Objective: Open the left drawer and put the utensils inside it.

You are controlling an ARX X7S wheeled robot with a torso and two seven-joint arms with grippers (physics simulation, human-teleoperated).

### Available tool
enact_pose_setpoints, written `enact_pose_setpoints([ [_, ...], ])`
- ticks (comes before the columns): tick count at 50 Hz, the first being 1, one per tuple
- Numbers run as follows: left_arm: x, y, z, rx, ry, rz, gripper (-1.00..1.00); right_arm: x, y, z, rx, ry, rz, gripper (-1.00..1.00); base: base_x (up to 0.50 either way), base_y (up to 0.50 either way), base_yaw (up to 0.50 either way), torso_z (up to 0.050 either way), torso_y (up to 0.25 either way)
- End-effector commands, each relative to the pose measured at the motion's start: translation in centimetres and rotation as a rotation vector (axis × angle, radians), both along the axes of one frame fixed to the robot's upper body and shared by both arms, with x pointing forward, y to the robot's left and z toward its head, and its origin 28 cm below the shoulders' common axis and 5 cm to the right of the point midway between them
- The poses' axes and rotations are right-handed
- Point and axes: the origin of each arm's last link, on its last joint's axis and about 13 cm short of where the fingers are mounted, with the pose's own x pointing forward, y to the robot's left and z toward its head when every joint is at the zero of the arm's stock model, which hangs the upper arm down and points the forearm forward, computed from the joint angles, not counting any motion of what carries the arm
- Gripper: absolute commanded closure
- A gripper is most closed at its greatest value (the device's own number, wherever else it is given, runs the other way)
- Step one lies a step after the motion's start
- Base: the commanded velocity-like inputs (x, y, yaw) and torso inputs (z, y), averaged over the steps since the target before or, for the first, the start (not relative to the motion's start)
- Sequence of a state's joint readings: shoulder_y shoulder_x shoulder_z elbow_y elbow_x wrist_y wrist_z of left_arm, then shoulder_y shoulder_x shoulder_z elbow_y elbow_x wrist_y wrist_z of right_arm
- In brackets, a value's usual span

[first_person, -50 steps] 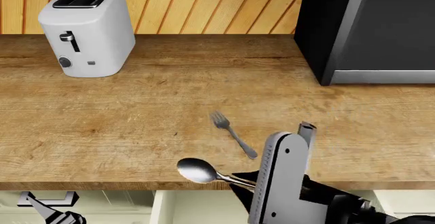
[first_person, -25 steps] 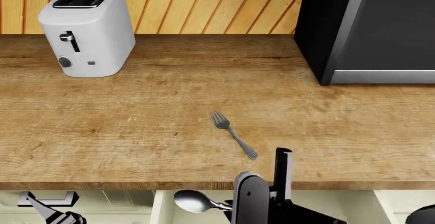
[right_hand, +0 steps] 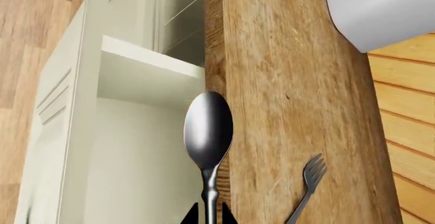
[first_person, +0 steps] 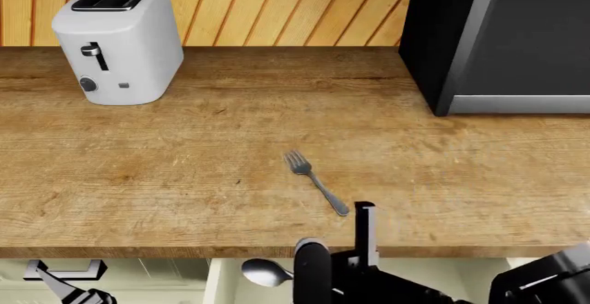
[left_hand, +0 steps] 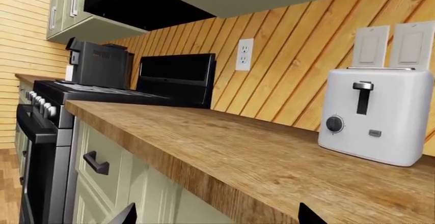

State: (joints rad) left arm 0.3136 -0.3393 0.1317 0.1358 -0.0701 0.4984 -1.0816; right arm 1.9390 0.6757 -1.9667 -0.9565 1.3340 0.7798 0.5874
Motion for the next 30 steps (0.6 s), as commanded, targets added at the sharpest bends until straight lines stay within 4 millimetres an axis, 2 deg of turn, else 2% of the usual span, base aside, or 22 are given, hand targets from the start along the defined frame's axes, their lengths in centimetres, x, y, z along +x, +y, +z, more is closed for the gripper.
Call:
enact_pose_setpoints([
  [1, 0.0, 0.0, -0.1, 0.0, 0.003, -0.001, -1.0, 0.5, 0.7, -0.6, -0.048, -0.026, 0.014, 1.0, 0.0, 0.0, 0.0, 0.0, 0.0],
  [30, 0.1, 0.0, -0.2, 0.001, 0.013, -0.001, -1.0, 1.5, 1.7, -3.2, -0.128, -0.002, 0.034, 1.0, 0.0, 0.0, 0.0, 0.0, 0.0],
])
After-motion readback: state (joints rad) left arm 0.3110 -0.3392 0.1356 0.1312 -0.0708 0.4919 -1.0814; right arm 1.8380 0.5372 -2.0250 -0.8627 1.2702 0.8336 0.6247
